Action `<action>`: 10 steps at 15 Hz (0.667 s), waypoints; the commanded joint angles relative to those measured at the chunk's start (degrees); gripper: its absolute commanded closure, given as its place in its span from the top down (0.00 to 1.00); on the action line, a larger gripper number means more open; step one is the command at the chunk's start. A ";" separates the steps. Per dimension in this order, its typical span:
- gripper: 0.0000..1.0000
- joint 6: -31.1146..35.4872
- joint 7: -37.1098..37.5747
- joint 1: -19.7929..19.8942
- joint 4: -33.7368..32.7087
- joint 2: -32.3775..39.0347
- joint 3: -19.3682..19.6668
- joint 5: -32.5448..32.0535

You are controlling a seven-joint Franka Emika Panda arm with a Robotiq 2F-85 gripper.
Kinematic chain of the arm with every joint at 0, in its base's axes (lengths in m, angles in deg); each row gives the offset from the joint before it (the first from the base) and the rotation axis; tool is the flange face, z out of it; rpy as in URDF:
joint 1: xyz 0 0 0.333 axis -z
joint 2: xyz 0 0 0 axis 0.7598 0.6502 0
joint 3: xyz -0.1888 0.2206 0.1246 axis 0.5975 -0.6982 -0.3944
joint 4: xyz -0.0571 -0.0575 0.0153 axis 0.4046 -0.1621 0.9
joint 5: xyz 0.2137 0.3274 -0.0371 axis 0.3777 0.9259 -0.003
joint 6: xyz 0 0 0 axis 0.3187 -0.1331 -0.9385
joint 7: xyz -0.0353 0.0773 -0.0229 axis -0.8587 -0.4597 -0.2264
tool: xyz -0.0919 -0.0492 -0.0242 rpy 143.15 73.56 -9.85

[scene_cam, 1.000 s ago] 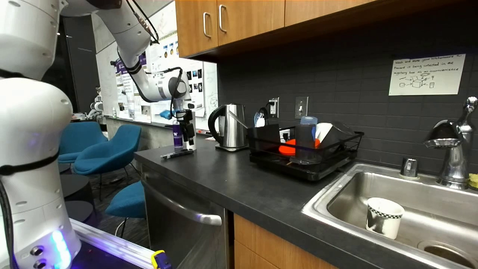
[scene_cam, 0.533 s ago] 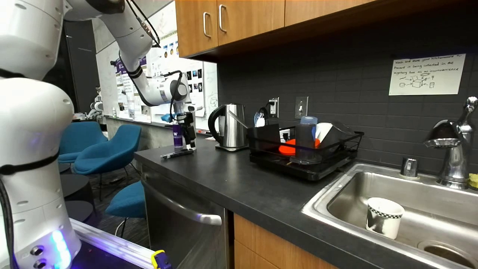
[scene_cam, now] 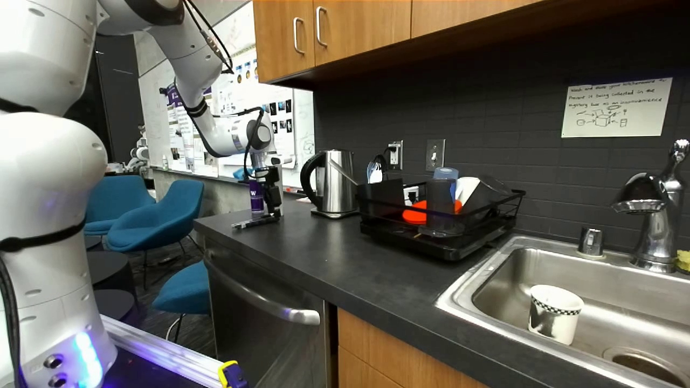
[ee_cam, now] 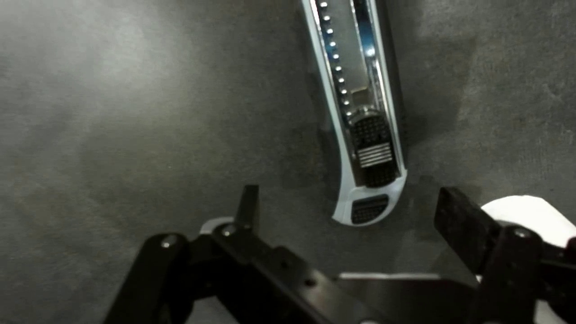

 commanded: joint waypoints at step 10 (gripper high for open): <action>0.15 -1.24 1.08 -0.83 -1.26 0.16 0.54 0.62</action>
